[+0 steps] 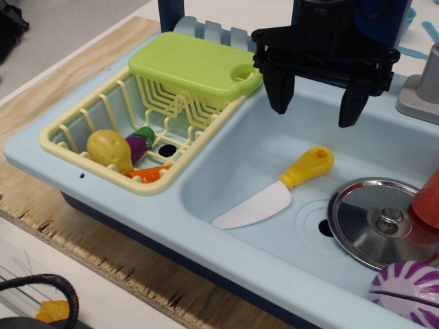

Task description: Put knife on cutting board

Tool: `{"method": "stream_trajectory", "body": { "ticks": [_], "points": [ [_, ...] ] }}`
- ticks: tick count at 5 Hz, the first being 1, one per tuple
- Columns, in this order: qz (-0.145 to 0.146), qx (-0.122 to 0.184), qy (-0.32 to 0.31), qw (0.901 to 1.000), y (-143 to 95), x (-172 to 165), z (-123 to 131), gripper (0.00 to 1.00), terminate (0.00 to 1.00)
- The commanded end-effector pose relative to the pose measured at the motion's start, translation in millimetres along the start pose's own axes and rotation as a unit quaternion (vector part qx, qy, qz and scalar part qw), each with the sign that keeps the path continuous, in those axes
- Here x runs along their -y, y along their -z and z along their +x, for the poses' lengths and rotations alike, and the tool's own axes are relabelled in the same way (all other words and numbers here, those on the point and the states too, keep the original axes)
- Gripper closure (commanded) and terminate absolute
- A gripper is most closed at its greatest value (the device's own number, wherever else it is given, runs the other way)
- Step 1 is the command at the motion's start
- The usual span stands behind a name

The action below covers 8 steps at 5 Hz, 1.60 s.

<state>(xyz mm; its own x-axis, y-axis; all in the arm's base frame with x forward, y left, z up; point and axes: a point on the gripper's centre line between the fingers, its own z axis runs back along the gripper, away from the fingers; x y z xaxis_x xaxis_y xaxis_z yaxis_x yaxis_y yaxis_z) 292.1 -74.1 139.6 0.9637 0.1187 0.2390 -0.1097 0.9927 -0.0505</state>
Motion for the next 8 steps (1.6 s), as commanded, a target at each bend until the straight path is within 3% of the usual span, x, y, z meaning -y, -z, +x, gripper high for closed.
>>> {"method": "stream_trajectory", "body": {
  "ticks": [1,4,7,8],
  "points": [
    [0.000,0.000,0.000,1.0000,0.0,0.0,0.0,0.00,0.00],
    [-0.014,-0.028,0.036,0.9989,45.1,-1.9,-6.3,0.00,0.00],
    [-0.052,-0.068,0.084,0.9928,80.9,-3.9,-9.2,0.00,0.00],
    [-0.071,-0.069,0.119,0.9879,79.6,1.0,-9.7,1.00,0.00]
  ]
}}
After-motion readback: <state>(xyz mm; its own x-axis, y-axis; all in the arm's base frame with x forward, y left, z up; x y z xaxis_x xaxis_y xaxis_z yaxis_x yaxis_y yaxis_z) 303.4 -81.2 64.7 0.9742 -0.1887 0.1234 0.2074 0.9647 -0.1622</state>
